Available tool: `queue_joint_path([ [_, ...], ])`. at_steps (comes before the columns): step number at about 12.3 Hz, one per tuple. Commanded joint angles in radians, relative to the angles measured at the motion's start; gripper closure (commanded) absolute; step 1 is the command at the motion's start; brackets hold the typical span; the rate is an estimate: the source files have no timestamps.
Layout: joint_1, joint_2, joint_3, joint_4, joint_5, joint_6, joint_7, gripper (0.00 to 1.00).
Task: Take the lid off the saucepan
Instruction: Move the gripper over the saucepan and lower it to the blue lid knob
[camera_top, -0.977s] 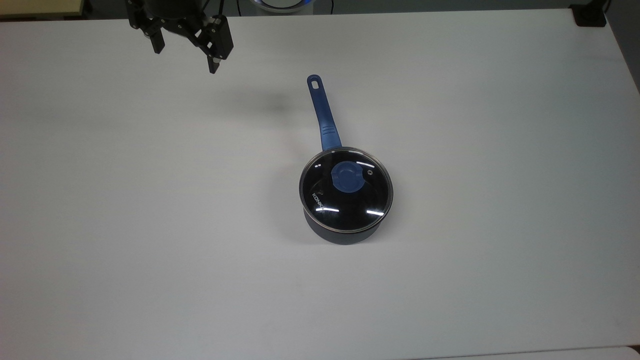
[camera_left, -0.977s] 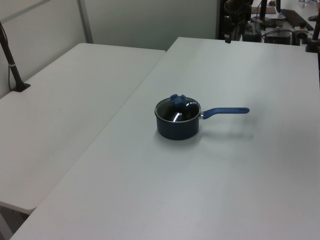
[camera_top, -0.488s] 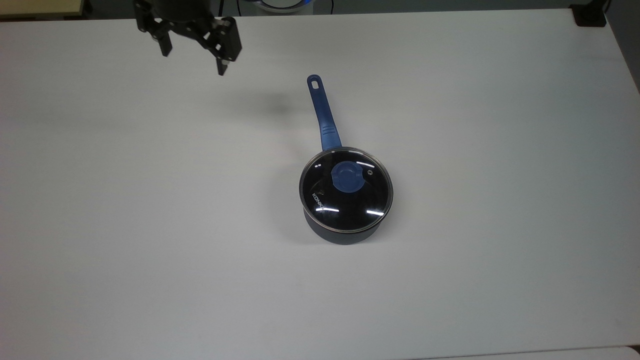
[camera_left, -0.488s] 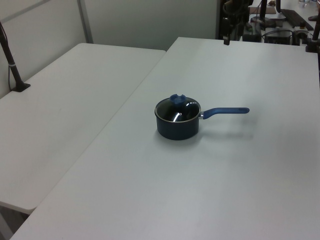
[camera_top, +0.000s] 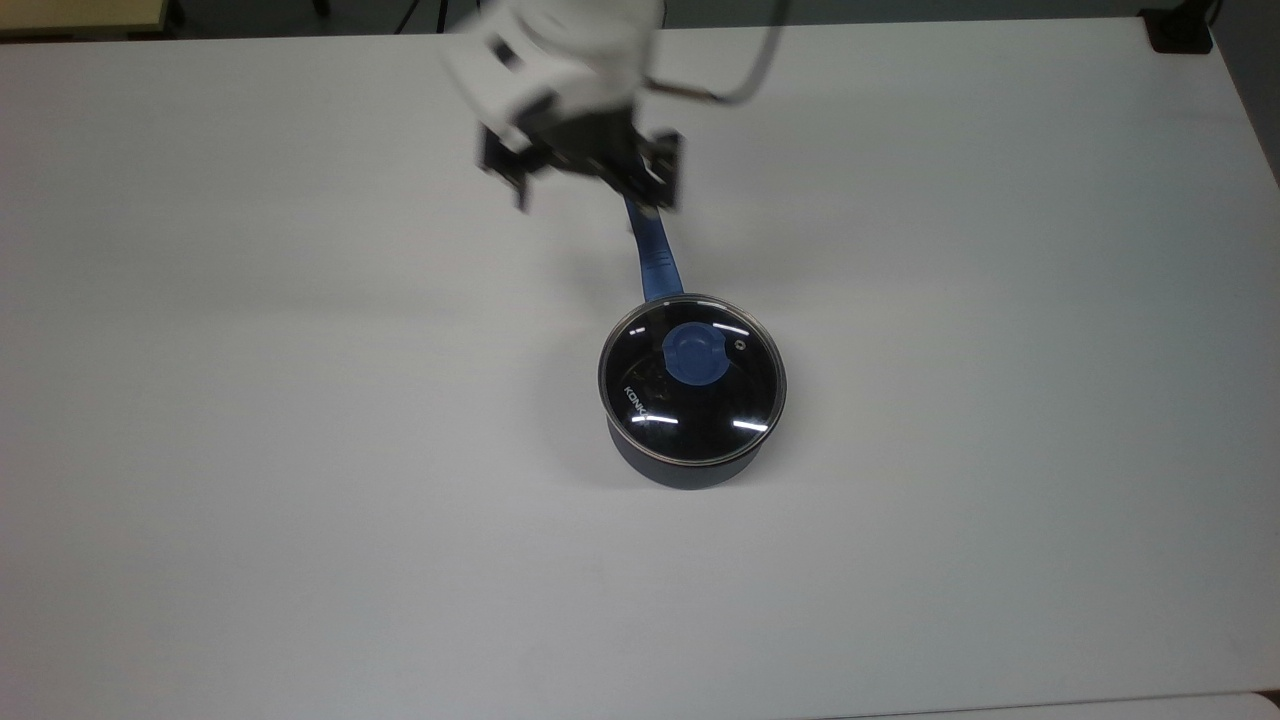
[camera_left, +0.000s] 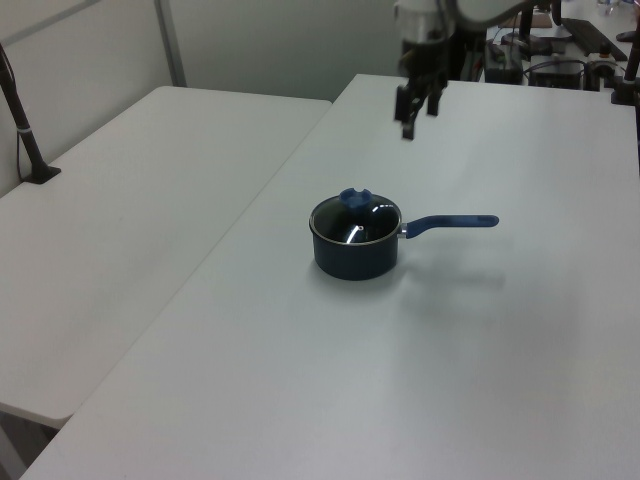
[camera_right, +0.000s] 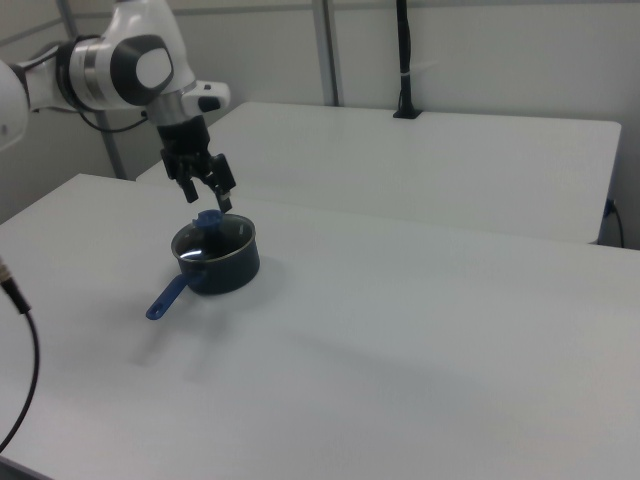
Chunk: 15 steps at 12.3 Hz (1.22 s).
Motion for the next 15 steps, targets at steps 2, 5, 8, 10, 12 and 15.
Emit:
queue_joint_path([
  [2, 0.100, 0.180, -0.013, 0.163, 0.008, 0.119, 0.044, 0.00],
  [5, 0.108, 0.231, -0.014, 0.169, 0.007, 0.176, 0.044, 0.00],
  [8, 0.108, 0.252, -0.014, 0.169, 0.002, 0.195, 0.011, 0.03],
  [10, 0.109, 0.258, -0.014, 0.168, -0.001, 0.195, -0.006, 0.07],
  [12, 0.109, 0.264, -0.014, 0.169, -0.004, 0.195, -0.009, 0.11],
  [15, 0.118, 0.278, -0.014, 0.167, -0.009, 0.195, -0.023, 0.14],
])
